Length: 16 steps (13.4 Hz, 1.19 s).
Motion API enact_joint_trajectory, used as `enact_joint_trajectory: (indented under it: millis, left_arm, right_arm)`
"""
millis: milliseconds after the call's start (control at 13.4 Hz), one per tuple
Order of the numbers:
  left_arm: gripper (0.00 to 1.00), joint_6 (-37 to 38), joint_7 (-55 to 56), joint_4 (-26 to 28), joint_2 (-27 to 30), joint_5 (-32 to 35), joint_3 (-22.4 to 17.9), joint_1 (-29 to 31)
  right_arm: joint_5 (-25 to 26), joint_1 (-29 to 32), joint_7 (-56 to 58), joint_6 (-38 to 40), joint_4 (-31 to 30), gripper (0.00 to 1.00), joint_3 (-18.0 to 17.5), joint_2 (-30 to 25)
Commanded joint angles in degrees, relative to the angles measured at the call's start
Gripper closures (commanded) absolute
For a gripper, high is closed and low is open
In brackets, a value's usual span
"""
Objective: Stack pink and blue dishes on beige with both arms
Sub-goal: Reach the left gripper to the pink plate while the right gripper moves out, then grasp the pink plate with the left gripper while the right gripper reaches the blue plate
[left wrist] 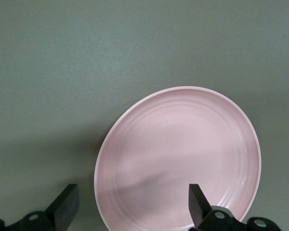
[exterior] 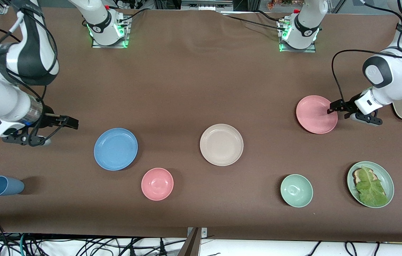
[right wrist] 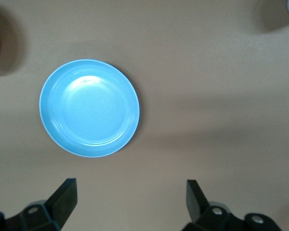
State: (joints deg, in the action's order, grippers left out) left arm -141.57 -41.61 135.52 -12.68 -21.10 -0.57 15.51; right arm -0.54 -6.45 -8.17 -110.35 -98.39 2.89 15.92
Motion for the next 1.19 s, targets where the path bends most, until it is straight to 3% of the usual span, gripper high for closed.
enact_joint_trajectory:
  millis: [0, 298, 372, 447, 521, 595, 1116]
  left_arm:
    - [0.0, -3.4, -5.4, 0.5, -2.9, -4.6, 0.3, 0.7]
    - [0.0, -5.6, -10.2, 0.5, -5.9, -9.8, 0.3, 1.2]
    - [0.12, -5.6, -10.3, 0.5, -6.0, -10.5, 0.3, 1.2]
    - [0.54, -5.6, -10.5, 0.5, -6.0, -11.0, 0.3, 1.3]
    - [0.88, -5.6, -10.5, 0.5, -6.0, -11.8, 0.2, 1.5]
    - [1.0, -5.4, -10.6, 0.5, -6.0, -12.0, 0.2, 1.7]
    - [1.0, -3.5, -10.4, -0.2, -5.1, -11.9, 0.0, 1.5]
  right_arm:
    - [0.3, 0.0, 0.7, -4.3, -3.8, 0.0, -0.2, 0.2]
    - [0.3, 0.0, 0.7, -9.8, -6.0, 0.0, -0.2, 3.1]
    - [0.3, 0.0, 0.7, -11.4, -6.7, 0.0, -0.2, 3.9]
    - [0.3, 0.1, 0.7, -13.1, -6.9, 0.0, -0.2, 4.9]
    - [0.3, 0.1, 0.7, -14.8, -6.8, 0.0, -0.2, 6.6]
    - [0.3, 0.3, 0.8, -16.6, -6.9, 0.0, -0.2, 8.0]
    - [0.2, 1.4, 3.3, -29.4, -6.7, 0.0, -0.2, 16.5]
